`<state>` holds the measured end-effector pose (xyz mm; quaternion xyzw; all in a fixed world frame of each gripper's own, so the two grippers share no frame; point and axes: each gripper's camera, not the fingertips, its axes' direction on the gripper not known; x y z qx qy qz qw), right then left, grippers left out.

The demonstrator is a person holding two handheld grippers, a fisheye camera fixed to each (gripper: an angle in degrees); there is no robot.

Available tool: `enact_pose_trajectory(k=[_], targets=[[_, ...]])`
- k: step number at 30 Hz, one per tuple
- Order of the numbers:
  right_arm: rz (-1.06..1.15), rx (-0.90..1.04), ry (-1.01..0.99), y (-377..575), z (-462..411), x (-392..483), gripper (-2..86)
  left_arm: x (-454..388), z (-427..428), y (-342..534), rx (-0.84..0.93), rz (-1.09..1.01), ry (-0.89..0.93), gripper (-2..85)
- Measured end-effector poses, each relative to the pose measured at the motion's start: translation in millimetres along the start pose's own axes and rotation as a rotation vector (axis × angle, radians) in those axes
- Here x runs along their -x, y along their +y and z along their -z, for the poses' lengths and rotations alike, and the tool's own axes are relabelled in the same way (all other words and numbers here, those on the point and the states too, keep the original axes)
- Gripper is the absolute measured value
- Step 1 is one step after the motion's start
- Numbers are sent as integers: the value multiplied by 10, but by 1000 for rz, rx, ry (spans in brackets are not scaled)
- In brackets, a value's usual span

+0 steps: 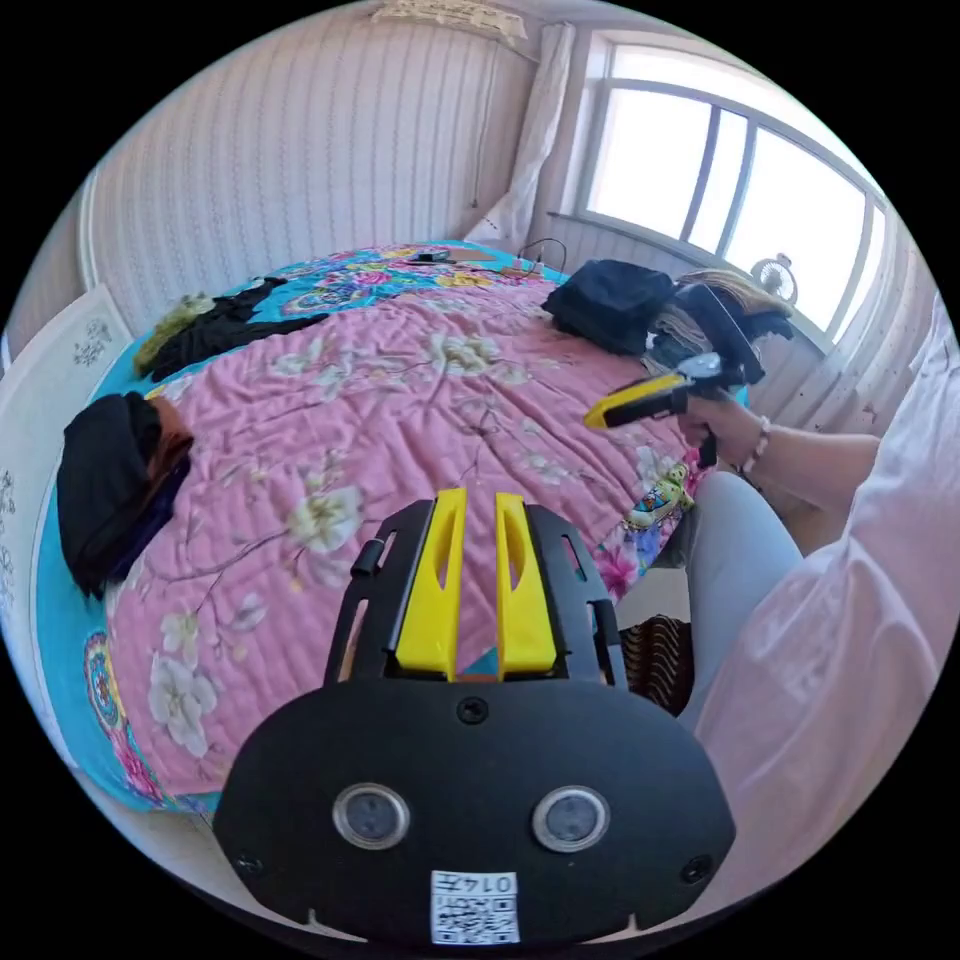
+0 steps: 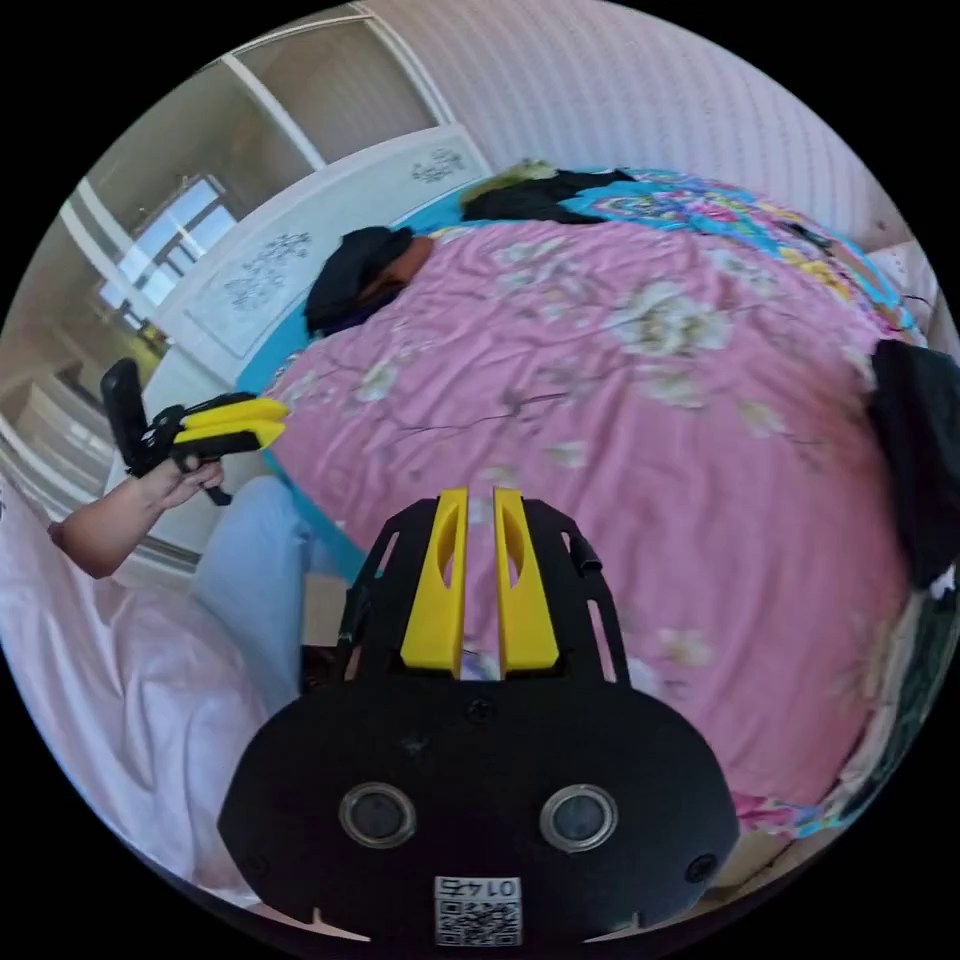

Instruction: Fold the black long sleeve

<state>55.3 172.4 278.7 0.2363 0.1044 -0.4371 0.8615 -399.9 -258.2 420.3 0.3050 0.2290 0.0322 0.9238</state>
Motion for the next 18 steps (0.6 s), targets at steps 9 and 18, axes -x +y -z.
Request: enact_pose_trajectory(k=[9,18], targets=[[427,86,-138,-835,-808,1862,14,1257,964,1042,-253,255,-150,85],[634,-47,-4,-2140,-1327,3001,28,2854,1466,1976,-331,613,-298,96]])
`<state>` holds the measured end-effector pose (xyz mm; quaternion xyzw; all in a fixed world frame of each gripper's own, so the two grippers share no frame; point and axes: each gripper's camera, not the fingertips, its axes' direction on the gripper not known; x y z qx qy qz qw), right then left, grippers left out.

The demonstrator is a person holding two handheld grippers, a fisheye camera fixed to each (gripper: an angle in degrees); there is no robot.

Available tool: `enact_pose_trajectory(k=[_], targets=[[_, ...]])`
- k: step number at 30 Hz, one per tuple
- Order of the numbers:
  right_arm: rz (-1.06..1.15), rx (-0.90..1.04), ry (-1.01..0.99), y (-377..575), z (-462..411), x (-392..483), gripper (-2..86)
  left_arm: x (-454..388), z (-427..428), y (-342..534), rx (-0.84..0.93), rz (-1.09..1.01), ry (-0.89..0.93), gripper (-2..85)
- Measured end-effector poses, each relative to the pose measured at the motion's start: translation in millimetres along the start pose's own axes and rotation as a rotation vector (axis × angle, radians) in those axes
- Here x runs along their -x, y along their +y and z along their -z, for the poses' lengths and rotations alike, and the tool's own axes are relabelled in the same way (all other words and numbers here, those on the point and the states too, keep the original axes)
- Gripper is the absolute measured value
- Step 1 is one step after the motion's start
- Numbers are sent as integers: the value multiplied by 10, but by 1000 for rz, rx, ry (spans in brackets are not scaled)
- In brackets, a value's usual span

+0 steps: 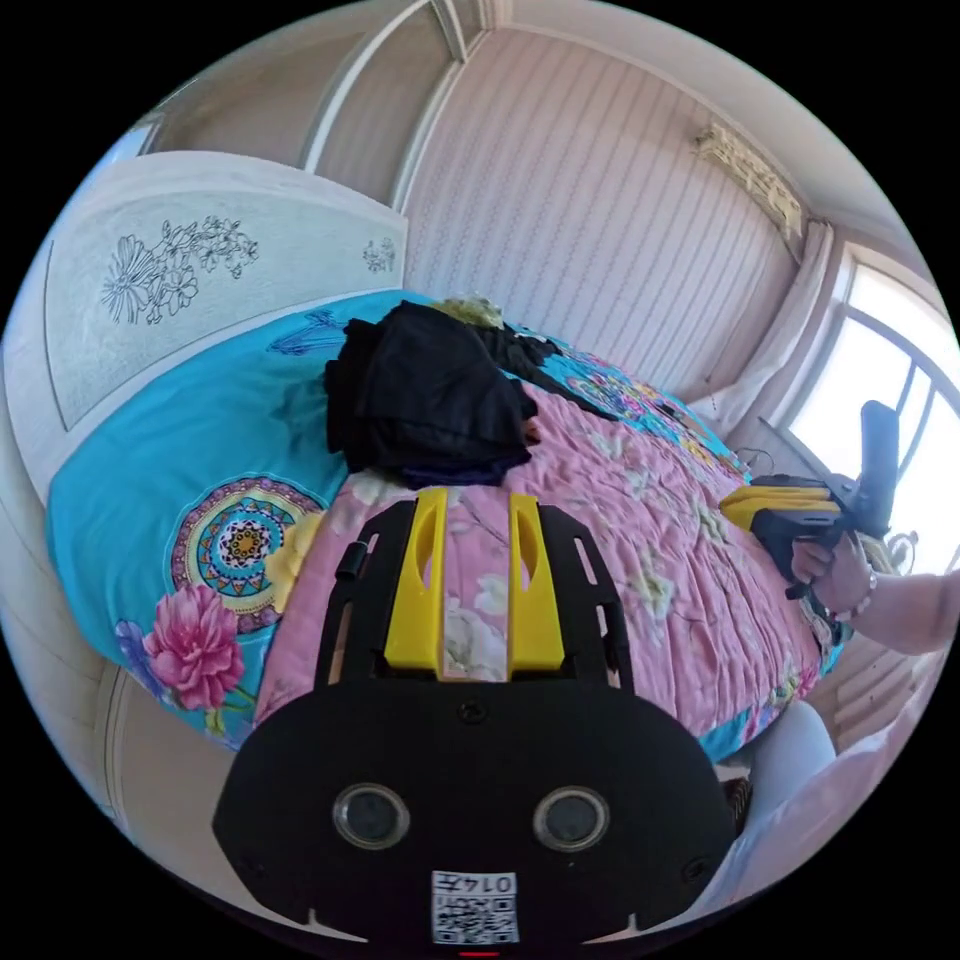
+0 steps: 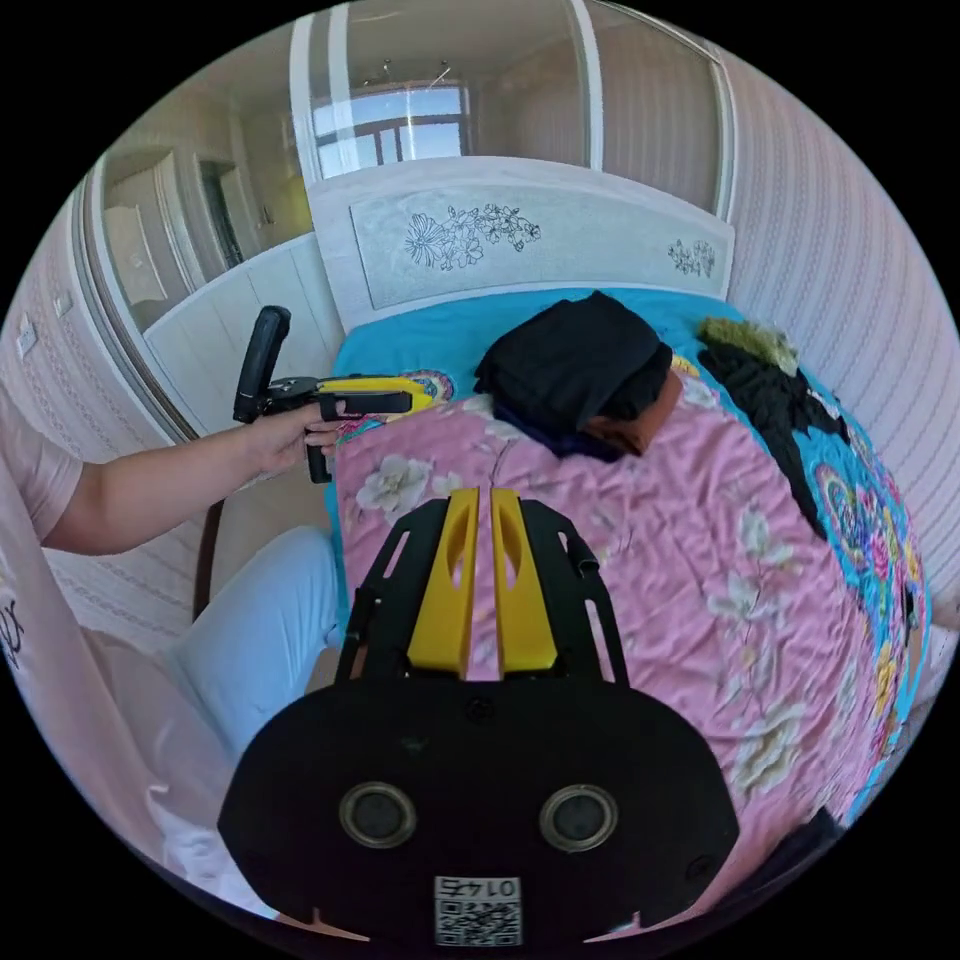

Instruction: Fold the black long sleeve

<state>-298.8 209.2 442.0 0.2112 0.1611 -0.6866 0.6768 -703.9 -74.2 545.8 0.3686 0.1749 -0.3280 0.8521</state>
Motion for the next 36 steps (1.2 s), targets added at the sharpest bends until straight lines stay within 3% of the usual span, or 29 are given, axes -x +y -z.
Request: enact_pose_trajectory(k=[3,9,14,18,25,29,36], targets=[[76,7,37,-529,-391,113,49,476,-148,-147,29,65,-69,96],[227,141,55,-1623,-1315,349,54,1113,-606,-402,79,107,-44,94],[240,266,204,-2049,-2087,382,101,1530,-905,-397,262,182,40,52],[140,288,204,-2135,-2339,240,117,1719,-754,-409,211,187,35,66],[111,249,151,-1894,-2211,43,26,1840,-409,-418,69,103,-86,68],[96,185,148,-1647,-1840,-136,6,1974,-510,-504,173,170,-40,-1],[-84,50,134,-734,-772,-900,-4,1758,195,-460,8,7,25,-10]])
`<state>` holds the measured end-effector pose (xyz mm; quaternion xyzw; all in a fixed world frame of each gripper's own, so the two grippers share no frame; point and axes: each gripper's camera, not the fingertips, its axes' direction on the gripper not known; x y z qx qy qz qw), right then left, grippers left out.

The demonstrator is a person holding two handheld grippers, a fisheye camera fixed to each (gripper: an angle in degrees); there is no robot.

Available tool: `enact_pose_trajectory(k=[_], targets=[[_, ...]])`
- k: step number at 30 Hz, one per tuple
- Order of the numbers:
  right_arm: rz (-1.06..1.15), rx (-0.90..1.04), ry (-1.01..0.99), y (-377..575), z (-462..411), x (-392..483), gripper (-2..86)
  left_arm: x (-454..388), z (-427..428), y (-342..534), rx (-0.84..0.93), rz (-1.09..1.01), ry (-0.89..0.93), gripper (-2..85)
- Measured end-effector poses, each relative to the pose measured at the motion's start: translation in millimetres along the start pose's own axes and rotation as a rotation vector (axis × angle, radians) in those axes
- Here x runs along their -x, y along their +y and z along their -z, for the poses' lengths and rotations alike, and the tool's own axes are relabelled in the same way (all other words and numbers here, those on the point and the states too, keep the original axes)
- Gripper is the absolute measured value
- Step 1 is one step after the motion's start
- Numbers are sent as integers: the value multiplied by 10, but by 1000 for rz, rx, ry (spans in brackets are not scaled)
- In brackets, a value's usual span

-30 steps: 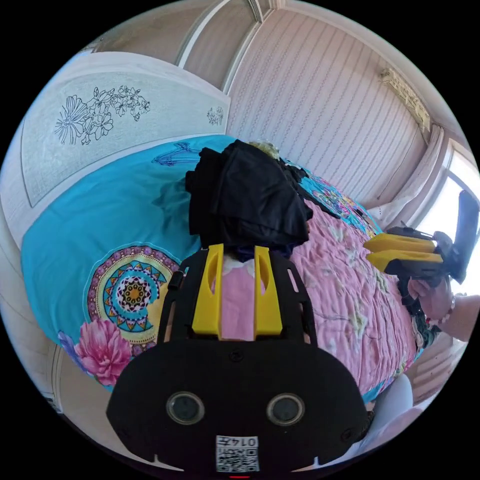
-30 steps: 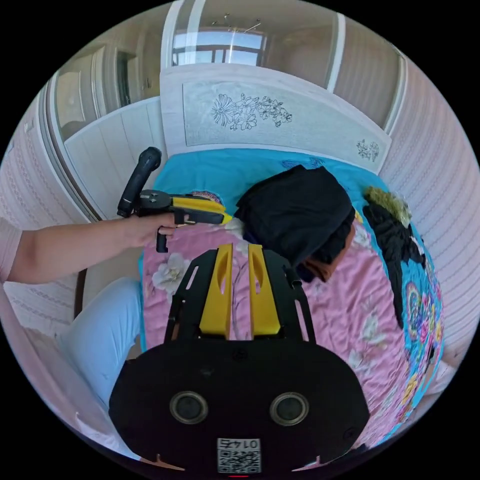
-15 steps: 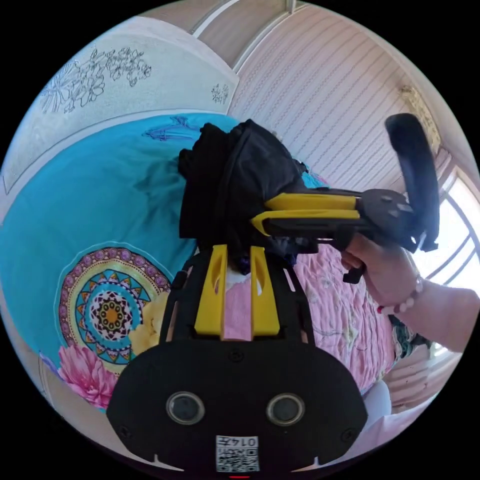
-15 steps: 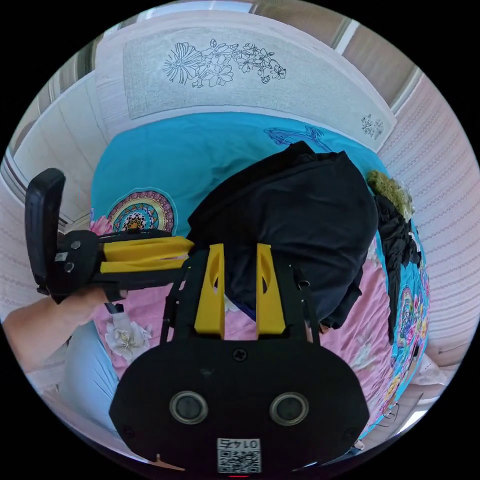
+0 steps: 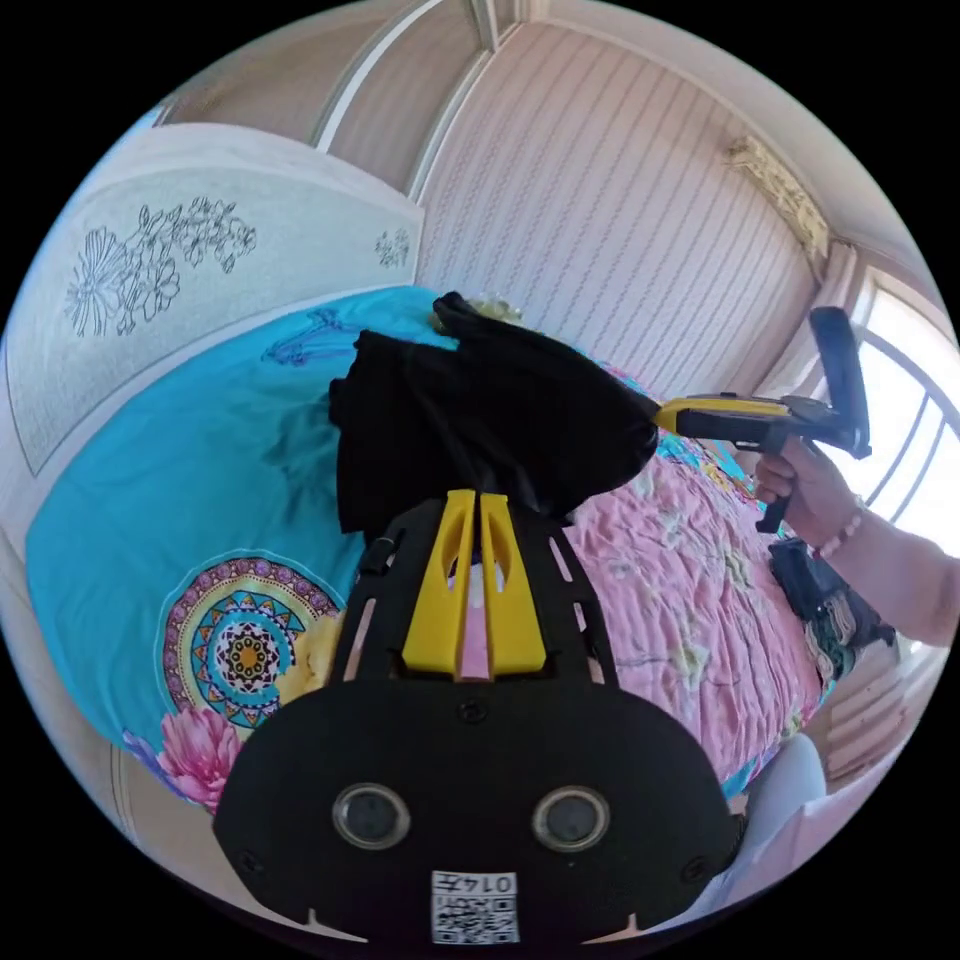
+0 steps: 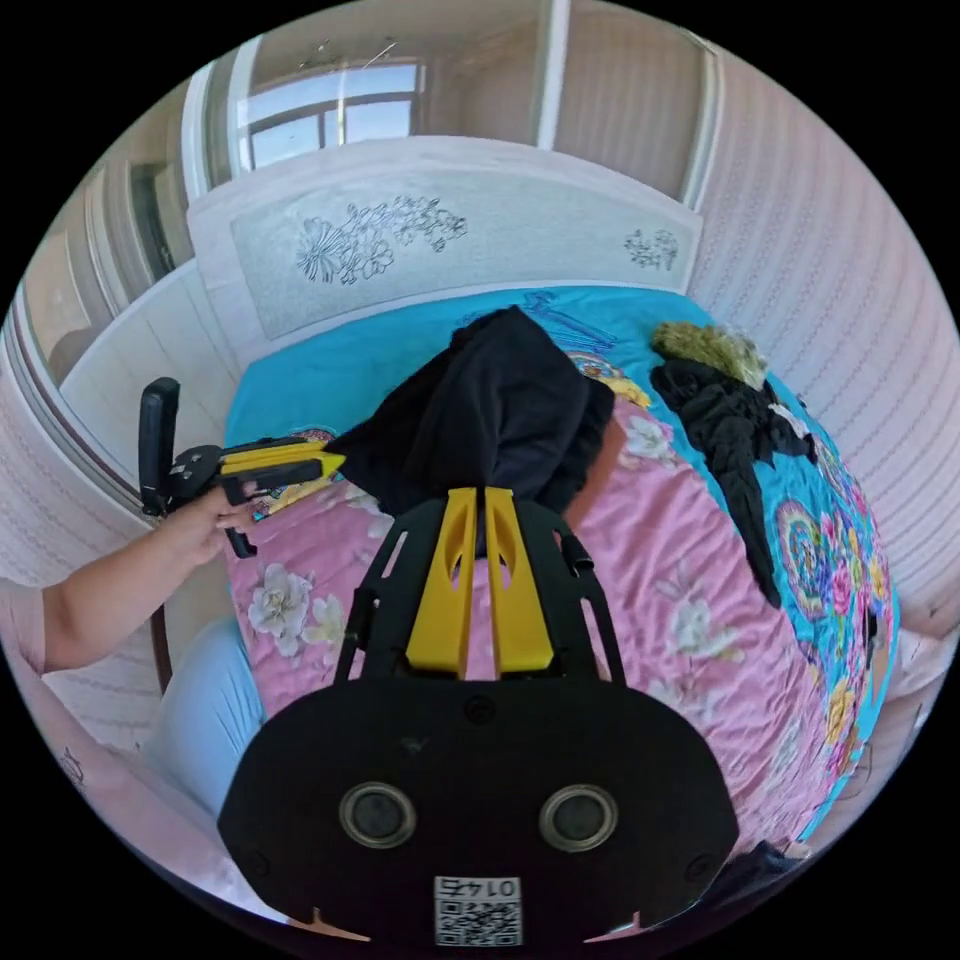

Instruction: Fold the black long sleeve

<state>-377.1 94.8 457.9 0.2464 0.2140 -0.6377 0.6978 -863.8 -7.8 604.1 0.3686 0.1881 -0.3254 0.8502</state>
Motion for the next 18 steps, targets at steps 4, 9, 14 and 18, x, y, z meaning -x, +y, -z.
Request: enact_pose_trajectory(k=[4,9,14,18], targets=[[-176,-66,-7,1013,718,-598,-5,-330,547,67,-32,-88,112,-10],[-385,-95,-105,2775,1485,-884,-4,-748,1158,647,30,-149,304,-10],[-837,78,-204,5152,1566,-783,-3,-943,1188,1695,362,5,346,-10],[-962,79,-174,6000,1654,-688,0,-1016,1254,1979,426,39,323,-10]])
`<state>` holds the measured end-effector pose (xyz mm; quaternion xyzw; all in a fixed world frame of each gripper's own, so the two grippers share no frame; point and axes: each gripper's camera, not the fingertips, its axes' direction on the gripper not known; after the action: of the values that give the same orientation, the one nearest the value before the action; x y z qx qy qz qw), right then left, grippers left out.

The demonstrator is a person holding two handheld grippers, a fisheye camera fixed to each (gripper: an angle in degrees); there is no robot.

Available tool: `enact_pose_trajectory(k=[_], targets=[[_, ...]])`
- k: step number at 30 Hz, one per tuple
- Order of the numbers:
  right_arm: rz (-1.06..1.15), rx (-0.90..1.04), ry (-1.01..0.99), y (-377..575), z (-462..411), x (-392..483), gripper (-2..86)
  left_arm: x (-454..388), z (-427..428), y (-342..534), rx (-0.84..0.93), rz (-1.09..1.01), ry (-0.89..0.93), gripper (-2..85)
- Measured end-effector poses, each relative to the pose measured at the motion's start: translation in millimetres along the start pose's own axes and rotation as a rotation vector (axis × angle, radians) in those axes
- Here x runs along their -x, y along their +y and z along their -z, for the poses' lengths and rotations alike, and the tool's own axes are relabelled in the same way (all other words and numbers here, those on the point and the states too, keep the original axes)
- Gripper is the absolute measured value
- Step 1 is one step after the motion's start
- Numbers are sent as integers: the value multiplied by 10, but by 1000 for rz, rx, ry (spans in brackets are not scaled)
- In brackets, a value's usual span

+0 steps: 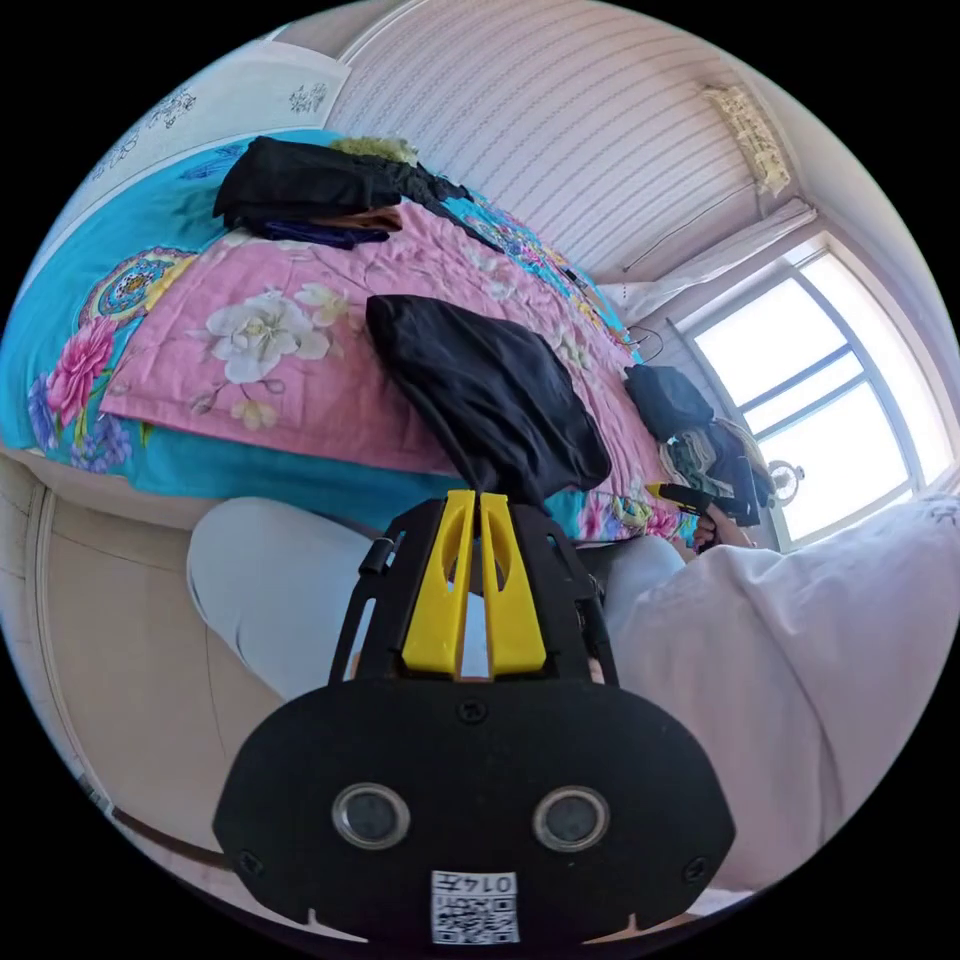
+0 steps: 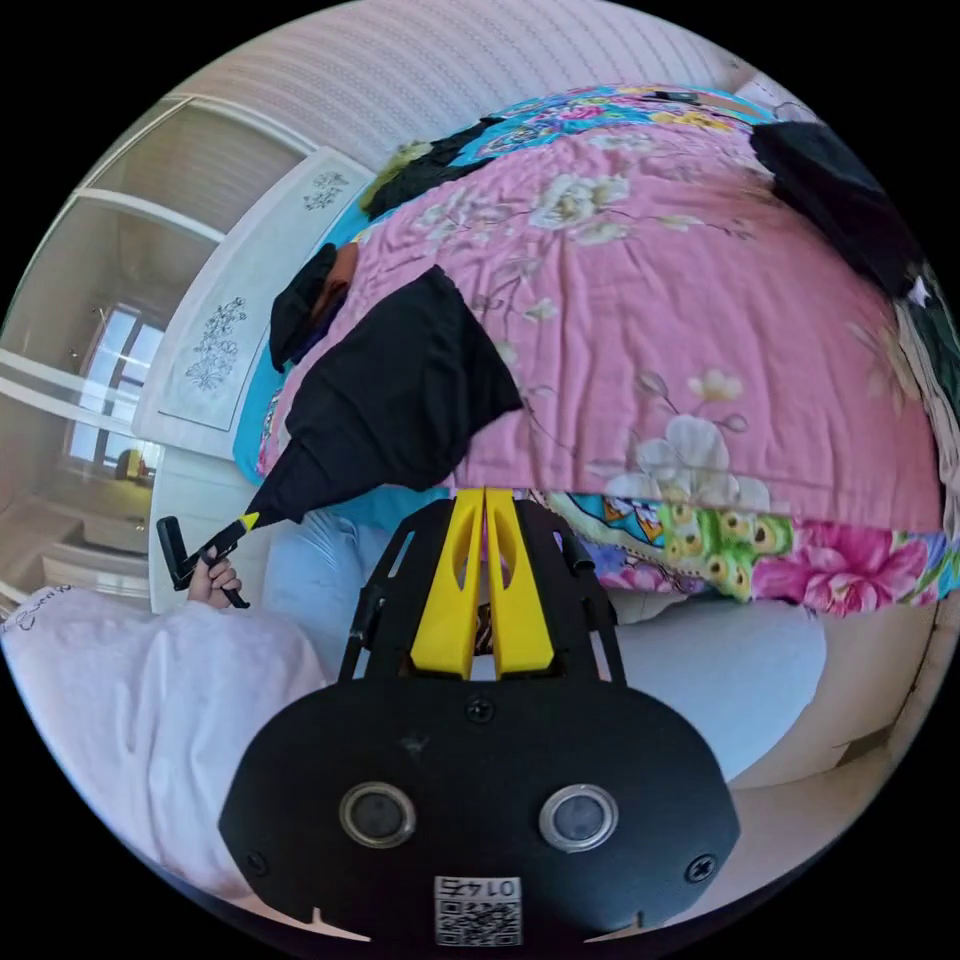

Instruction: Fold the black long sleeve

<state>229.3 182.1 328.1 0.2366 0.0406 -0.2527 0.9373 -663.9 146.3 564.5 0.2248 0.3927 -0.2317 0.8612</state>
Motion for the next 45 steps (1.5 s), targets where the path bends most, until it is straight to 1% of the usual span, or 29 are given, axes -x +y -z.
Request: enact_pose_trajectory(k=[4,6,8,10,12,14,15,18,20,21,22,23,24,26,27,29,30,31,32,34,35,37,39,40,41,42,43,44,45], targets=[[54,8,59,54,111,-363,12,-55,111,51,-11,7,-29,-10],[91,-20,94,-30,130,-479,31,-99,166,54,-23,10,-38,-10],[90,-21,78,-192,82,-666,78,-176,228,54,-26,2,-62,-10],[73,6,44,-303,-2,-820,91,-220,273,58,-25,1,-77,-10],[38,32,37,-364,-99,-992,90,-242,319,65,-23,8,-78,-10],[-13,53,76,-328,-139,-1247,65,-252,393,77,-29,26,-65,-10],[-10,43,60,-295,-104,-1306,57,-253,413,80,-29,33,-61,-10],[-36,31,-94,-109,100,-1638,23,-319,527,84,-32,23,-58,-10],[-33,-27,-267,97,425,-1882,11,-476,665,59,-57,-63,-59,-10],[-27,-50,-315,153,524,-1932,10,-518,711,47,-71,-85,-42,-10],[-9,-88,-392,265,731,-2012,7,-589,817,19,-114,-126,31,-10],[47,-130,-446,384,961,-2047,5,-631,933,-15,-160,-158,141,-10],[85,-154,-466,447,1083,-2054,5,-642,993,-35,-180,-171,200,-10],[205,-238,-523,707,1585,-2098,3,-724,1303,-83,-290,-248,364,-10],[229,-260,-541,773,1720,-2117,3,-759,1399,-86,-321,-276,395,-10],[309,-379,-641,1047,2303,-2205,2,-910,1838,-64,-454,-393,509,-10],[327,-407,-682,1109,2445,-2229,1,-932,1949,-55,-488,-410,530,-10],[376,-461,-766,1221,2709,-2260,0,-952,2153,-40,-550,-419,566,-10],[434,-506,-797,1314,2941,-2246,-1,-975,2311,-35,-592,-424,583,-10],[507,-525,-736,1386,3211,-2166,-2,-1049,2471,-65,-627,-429,565,-10],[551,-503,-643,1376,3333,-2082,-3,-1126,2508,-134,-617,-424,532,-10],[569,-500,-497,1286,3464,-1999,-3,-1240,2489,-296,-623,-399,478,-10],[581,-535,-471,1095,3632,-1963,-4,-1326,2438,-568,-633,-376,487,-10],[598,-590,-490,936,3826,-1931,-4,-1408,2437,-800,-655,-392,541,-10],[636,-624,-520,747,4079,-1839,-4,-1575,2480,-1085,-668,-428,546,-10],[680,-623,-493,642,4206,-1746,-4,-1711,2508,-1245,-653,-466,514,-10],[725,-675,-411,450,4510,-1567,-4,-2007,2593,-1552,-675,-525,458,-10],[723,-753,-341,286,4849,-1408,-4,-2279,2715,-1873,-703,-530,465,-10],[717,-788,-312,217,5019,-1338,-4,-2398,2787,-2027,-718,-516,472,-10]])
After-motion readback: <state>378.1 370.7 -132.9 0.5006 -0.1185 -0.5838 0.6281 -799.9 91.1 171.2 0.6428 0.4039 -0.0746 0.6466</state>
